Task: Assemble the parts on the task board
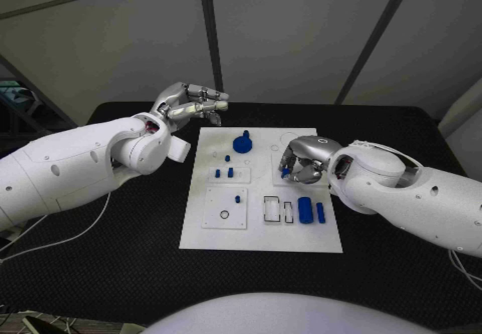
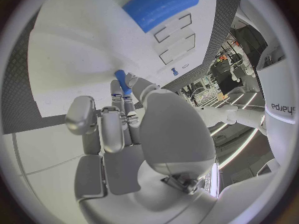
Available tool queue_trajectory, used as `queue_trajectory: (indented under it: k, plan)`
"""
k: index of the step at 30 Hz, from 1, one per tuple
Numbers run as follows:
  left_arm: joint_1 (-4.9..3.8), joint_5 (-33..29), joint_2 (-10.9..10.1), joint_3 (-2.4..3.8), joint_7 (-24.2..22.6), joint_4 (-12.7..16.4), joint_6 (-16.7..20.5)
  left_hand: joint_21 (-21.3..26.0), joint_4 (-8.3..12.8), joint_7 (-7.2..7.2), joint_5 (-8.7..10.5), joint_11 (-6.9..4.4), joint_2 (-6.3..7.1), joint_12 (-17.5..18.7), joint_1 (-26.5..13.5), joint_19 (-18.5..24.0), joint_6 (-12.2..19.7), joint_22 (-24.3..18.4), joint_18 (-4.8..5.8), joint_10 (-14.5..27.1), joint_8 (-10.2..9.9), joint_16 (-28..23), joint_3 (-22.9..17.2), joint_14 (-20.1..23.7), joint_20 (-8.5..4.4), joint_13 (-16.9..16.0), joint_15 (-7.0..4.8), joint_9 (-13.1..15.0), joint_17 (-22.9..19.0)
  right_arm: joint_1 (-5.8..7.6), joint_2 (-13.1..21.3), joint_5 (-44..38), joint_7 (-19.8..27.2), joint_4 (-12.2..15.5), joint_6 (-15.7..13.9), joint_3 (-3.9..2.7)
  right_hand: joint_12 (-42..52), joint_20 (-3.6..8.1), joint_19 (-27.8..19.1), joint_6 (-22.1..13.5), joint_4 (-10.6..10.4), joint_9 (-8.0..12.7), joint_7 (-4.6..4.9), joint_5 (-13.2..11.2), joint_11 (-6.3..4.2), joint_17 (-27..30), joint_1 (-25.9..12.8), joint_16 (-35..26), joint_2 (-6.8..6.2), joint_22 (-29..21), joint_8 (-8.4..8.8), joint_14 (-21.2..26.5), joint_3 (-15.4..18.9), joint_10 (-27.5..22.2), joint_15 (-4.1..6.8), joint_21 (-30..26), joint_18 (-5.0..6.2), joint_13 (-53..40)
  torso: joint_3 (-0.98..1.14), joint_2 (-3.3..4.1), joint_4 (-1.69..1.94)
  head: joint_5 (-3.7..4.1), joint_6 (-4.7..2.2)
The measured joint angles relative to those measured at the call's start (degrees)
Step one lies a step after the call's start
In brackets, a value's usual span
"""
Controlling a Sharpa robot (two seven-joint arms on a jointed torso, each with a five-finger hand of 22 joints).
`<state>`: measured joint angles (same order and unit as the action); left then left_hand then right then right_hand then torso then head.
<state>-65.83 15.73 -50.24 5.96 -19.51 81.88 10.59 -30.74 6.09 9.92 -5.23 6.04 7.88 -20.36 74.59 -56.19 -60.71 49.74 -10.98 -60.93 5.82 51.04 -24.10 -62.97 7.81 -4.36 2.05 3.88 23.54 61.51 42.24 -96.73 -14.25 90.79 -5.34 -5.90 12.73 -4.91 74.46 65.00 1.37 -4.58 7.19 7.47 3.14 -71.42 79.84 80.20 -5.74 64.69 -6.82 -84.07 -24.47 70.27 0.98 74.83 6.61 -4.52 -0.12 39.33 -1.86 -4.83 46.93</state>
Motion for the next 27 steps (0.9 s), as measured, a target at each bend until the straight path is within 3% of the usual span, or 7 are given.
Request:
queue_trajectory:
  k: [2,10,15,20,27]
  plan:
    - [0.0,0.0,0.0,0.0,0.0,0.0,0.0,0.0,0.0,0.0,0.0,0.0,-0.07,0.0,0.1,0.0,0.0,0.0,0.0,0.0,0.0,0.0,0.0,0.0,0.0,0.0,0.0,0.0,0.0,0.0,0.1,0.0,-0.1,0.3,-0.5,0.03,-0.1,0.0,0.4,0.5,0.1,0.0,-0.14,-0.7,-0.17,-0.2,0.3,0.1,0.47,0.5,-0.23,-0.1,-0.4,0.6,0.08,0.3,-0.85,-0.2,0.0,0.0,0.0,0.04,0.06]
    - [0.0,0.0,0.0,0.0,0.1,-0.1,0.0,0.0,0.0,0.0,0.0,0.14,-0.21,0.0,0.2,0.0,0.0,0.0,0.0,0.1,0.0,0.0,0.0,0.0,0.0,0.0,0.0,0.0,0.0,-0.14,1.2,0.0,-0.4,1.8,-3.1,0.12,-0.3,0.2,0.6,0.8,0.5,0.0,-0.12,-0.9,-0.36,-0.4,0.8,0.1,1.42,1.2,-0.33,0.1,-0.9,1.4,0.28,0.7,-0.84,-0.6,0.03,-0.01,0.0,0.09,0.06]
    - [0.0,0.0,0.0,0.0,0.1,-0.3,0.0,0.0,0.0,0.0,0.0,0.14,-0.21,-0.3,0.2,0.0,0.0,0.0,0.0,0.1,0.0,0.0,0.0,0.0,0.0,0.0,0.0,0.0,0.0,-0.09,2.7,0.2,-0.5,5.3,-5.6,0.0,-0.4,0.2,0.6,1.1,0.6,0.0,-0.4,-0.9,-0.36,-0.5,1.4,0.1,2.03,1.2,-0.33,0.1,-1.0,1.4,0.28,0.7,-0.84,-0.6,0.03,-0.05,0.0,-0.03,-0.02]
    - [0.0,0.0,-0.1,0.0,0.1,-0.4,-0.1,0.0,0.0,0.0,0.0,0.14,-0.21,-0.3,0.2,0.0,0.0,0.0,0.0,0.1,0.0,0.0,0.0,0.0,0.0,0.0,0.0,0.0,0.0,-0.04,3.9,1.0,-0.5,9.5,-7.7,-0.7,-0.8,0.2,0.6,1.1,0.6,0.0,-0.4,-0.9,-0.35,-0.5,1.4,0.1,2.03,1.2,-0.33,0.1,-1.0,1.4,0.28,0.7,-0.84,-0.6,-0.01,-0.03,0.0,-0.07,-0.35]
    - [0.0,0.0,0.0,0.0,0.2,-0.5,-0.1,0.0,0.0,0.0,0.0,0.13,-0.21,-0.3,0.2,0.0,0.0,0.0,0.0,0.1,0.0,0.0,0.0,0.0,0.0,0.0,0.0,0.0,0.0,0.0,1.9,3.1,-0.1,12.2,-9.9,-1.13,-1.1,0.2,0.6,1.1,0.8,0.0,-0.4,-1.0,-0.35,-0.5,1.4,0.4,2.03,1.3,-0.3,0.1,-1.2,1.4,0.27,0.7,-0.84,-0.6,-0.05,0.01,0.05,-0.22,-0.46]
